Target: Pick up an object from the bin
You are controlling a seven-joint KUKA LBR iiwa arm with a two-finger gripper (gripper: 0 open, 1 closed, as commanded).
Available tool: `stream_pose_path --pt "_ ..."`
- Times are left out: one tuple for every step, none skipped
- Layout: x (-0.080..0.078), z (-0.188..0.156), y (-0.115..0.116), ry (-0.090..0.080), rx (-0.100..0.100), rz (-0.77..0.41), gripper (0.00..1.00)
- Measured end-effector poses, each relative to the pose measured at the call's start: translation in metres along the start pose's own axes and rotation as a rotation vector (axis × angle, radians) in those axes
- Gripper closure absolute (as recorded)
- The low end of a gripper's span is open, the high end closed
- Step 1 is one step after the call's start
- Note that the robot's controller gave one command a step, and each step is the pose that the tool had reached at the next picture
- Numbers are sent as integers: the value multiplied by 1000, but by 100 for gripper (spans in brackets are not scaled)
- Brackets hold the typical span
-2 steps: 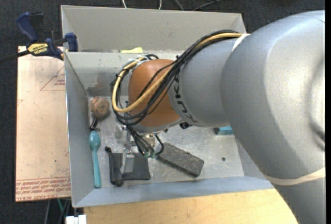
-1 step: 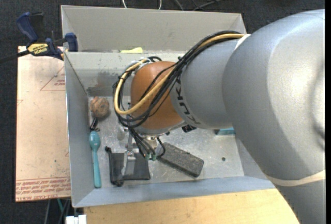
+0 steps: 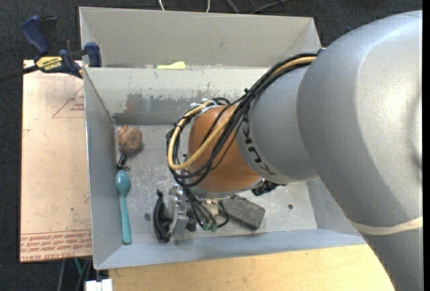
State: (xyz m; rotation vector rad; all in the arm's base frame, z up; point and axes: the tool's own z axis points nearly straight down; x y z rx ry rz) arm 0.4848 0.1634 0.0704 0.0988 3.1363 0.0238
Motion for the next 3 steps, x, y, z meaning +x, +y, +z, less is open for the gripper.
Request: stream_pose_path --pt "0 0 0 0 0 0 100" --pt "-1 -63 4 3 2 -44 100" --pt "-2 -145 13 5 2 -94 100"
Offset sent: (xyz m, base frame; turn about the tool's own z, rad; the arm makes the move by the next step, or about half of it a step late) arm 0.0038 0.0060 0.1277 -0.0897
